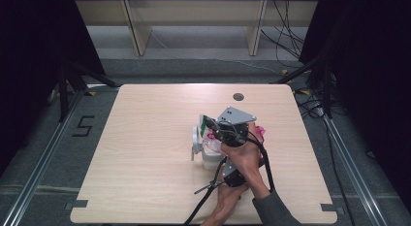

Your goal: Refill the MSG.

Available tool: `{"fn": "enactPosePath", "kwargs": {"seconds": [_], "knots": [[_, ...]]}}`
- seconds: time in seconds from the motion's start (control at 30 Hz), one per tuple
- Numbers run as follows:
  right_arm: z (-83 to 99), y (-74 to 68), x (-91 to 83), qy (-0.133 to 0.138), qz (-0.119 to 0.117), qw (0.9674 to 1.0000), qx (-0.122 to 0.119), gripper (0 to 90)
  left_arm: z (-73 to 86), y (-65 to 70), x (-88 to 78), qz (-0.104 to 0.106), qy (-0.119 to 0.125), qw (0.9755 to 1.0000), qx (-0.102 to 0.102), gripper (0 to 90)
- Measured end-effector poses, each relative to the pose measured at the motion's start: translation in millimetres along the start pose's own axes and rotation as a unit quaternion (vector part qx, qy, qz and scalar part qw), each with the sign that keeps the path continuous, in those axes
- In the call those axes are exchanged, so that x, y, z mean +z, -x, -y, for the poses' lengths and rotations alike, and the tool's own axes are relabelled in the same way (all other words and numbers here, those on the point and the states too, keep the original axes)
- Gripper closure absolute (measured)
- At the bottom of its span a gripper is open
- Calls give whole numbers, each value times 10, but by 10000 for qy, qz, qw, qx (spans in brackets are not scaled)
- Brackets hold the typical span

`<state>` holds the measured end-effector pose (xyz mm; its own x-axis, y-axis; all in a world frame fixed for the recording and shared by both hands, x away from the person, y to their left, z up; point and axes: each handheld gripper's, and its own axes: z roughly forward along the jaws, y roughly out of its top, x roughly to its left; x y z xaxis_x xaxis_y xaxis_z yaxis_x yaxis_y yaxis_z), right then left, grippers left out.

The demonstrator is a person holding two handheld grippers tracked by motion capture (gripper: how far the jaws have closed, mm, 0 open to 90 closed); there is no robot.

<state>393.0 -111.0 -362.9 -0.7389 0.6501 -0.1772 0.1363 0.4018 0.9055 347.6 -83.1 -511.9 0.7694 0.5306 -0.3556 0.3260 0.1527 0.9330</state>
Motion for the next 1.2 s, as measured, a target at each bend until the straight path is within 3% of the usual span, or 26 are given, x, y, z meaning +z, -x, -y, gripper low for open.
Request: {"fn": "enactPosePath", "kwargs": {"seconds": [0.07,0.2,0.33,0.4,0.77,0.83,0.9,1.0,1.03,1.07,1.13,1.2], "knots": [[-1,-4,-10,-70,-98,9999,119,891,0,2,0,-3,12,10000,-11,767],[4,7,0,31,-2,10000,44,891,2,4,1,-12,6,10000,-4,768],[2,0,-7,-43,-83,9999,120,891,3,4,1,-15,5,10000,-1,767],[6,10,-7,29,11,10000,71,891,6,3,4,-23,3,10000,2,767],[4,36,-53,13,-124,9997,196,892,10,-6,-5,-88,-115,9998,98,763],[2,48,-72,45,-140,9996,240,893,8,2,-3,-104,-77,9999,3,762],[1,49,-79,69,-140,9995,276,893,-1,-2,-27,-150,-256,9995,62,761],[0,82,-89,179,-27,9998,52,895,0,-7,-29,-137,-320,9993,115,761],[-1,62,-102,75,-134,9996,248,895,3,-2,-29,-138,-306,9994,76,760],[-1,66,-106,100,-146,9995,263,895,-1,-19,-40,-122,-426,9988,214,760],[-6,69,-135,94,-147,9990,401,895,10,-24,-25,-84,-293,9993,223,760],[-9,106,-145,236,-111,9994,237,896,11,-24,-36,-83,-321,9991,275,759]]}}
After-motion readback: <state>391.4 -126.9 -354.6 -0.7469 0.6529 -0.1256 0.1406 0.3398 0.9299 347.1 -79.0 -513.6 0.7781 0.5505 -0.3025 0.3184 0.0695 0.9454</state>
